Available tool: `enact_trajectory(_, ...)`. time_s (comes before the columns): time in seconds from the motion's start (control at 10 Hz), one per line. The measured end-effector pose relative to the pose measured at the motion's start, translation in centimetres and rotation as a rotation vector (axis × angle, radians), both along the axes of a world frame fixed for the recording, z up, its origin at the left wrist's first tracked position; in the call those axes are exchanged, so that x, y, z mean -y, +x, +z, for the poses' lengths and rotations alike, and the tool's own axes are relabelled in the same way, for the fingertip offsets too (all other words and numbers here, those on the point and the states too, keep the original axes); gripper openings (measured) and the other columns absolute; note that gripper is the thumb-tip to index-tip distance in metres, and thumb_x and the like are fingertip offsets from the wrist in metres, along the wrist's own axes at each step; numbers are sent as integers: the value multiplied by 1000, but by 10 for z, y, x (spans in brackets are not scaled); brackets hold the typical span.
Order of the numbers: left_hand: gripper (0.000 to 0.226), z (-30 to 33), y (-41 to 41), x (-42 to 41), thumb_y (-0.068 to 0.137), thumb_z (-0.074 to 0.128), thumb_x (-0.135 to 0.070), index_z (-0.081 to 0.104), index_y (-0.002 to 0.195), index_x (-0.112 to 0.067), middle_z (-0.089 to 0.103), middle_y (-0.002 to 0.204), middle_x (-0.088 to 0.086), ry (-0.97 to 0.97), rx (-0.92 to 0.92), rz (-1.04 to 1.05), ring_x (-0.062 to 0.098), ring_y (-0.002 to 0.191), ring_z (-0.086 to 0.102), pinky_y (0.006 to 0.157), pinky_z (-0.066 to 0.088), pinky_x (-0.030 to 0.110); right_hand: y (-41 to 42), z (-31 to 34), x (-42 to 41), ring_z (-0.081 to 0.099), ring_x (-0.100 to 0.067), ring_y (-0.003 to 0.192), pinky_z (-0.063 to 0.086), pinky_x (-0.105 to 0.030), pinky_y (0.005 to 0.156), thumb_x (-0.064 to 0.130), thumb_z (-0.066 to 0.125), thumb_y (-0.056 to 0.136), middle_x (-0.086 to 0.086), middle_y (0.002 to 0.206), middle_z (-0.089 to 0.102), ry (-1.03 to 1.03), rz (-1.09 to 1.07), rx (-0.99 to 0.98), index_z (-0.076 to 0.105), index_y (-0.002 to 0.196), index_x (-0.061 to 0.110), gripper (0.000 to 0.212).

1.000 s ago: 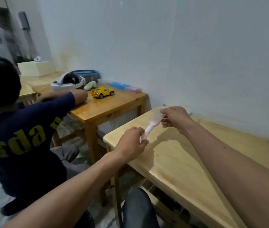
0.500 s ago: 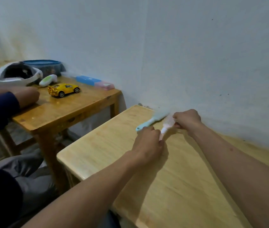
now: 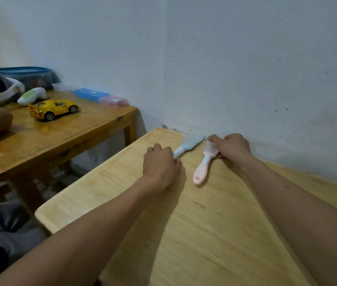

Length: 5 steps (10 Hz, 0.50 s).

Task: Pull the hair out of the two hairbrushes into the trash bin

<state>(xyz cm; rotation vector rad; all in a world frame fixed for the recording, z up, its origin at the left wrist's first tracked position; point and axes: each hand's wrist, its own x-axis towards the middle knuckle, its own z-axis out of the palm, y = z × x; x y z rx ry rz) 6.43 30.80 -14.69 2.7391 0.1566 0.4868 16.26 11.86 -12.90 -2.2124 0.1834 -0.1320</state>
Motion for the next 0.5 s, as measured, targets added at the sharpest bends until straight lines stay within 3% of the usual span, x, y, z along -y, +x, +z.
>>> enact_trajectory(0.1, 34, -1, 7, -5, 95, 60, -33, 67, 120, -11, 55, 108, 5, -105, -28, -33, 18, 91, 51, 79, 49, 33, 1, 0, -5, 74, -29, 88, 55, -38, 76, 50, 74, 85, -18, 92, 78, -87, 2, 19, 74, 104, -3, 57)
enact_trajectory(0.2, 33, -2, 9, -3, 92, 65, -31, 69, 116, -10, 56, 104, 4, -190, -3, -39, 17, 88, 53, 78, 51, 34, 7, -3, -6, 75, -27, 76, 59, -39, 73, 50, 75, 81, -15, 77, 78, -103, -31, 13, 77, 91, -3, 54)
enact_trajectory(0.4, 38, -7, 13, -10, 86, 69, -35, 70, 115, -11, 54, 98, 1, -287, 6, -104, 15, 87, 52, 71, 44, 28, 12, -4, -9, 75, -29, 80, 58, -38, 72, 51, 75, 78, -14, 79, 77, -120, -68, -17, 76, 86, -1, 53)
enact_trajectory(0.5, 51, -6, 15, -14, 83, 72, -43, 66, 122, -10, 56, 103, 2, -346, -33, -92, 16, 90, 55, 75, 50, 32, 7, 2, -16, 73, -26, 78, 51, -33, 63, 54, 71, 82, -13, 78, 77, -120, -123, -54, 77, 90, -1, 56)
